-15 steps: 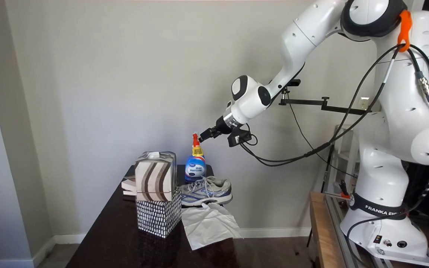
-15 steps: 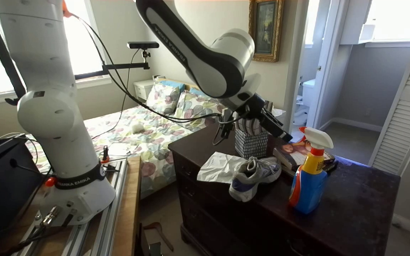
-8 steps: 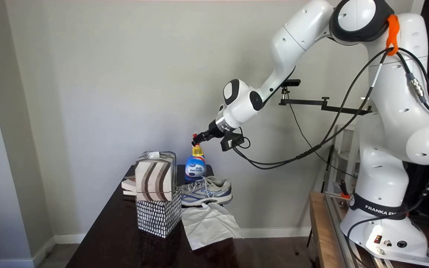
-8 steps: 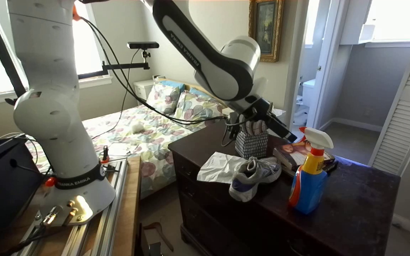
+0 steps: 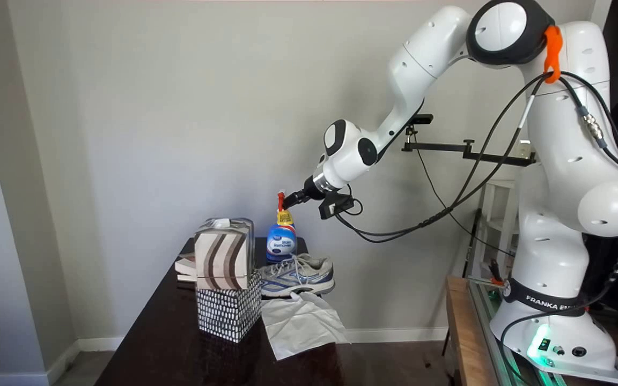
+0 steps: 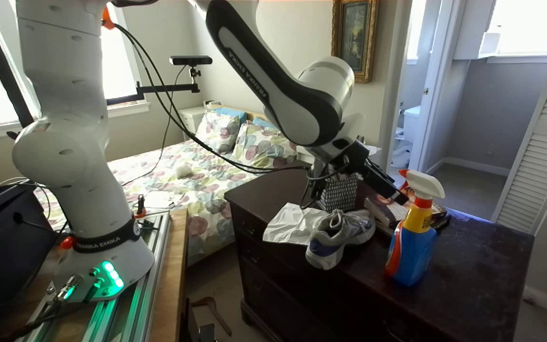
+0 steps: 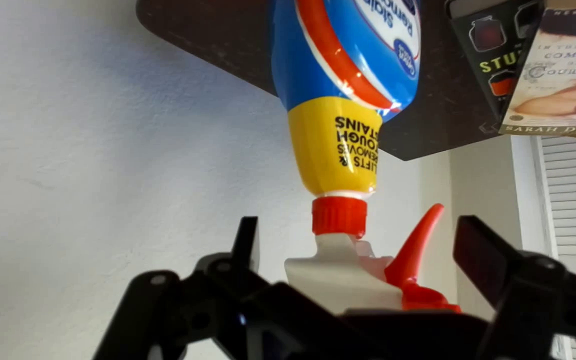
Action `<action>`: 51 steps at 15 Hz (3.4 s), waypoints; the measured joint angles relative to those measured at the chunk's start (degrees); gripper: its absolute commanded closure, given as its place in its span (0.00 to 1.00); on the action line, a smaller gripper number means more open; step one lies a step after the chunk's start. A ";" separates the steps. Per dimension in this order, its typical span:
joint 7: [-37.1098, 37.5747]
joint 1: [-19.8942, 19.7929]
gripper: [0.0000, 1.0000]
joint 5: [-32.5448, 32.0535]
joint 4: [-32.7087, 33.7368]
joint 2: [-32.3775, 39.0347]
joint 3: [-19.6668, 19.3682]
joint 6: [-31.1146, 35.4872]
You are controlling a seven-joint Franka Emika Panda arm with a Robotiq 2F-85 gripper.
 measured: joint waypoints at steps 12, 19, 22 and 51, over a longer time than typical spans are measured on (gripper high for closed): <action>-2.30 -9.58 0.00 0.00 2.71 2.81 10.20 -3.74; -5.53 -16.02 0.00 0.00 3.89 3.00 16.76 -4.97; -6.96 -18.96 0.00 0.00 4.33 3.48 19.87 -5.06; -16.61 -40.06 0.00 0.00 7.03 8.99 37.76 -6.00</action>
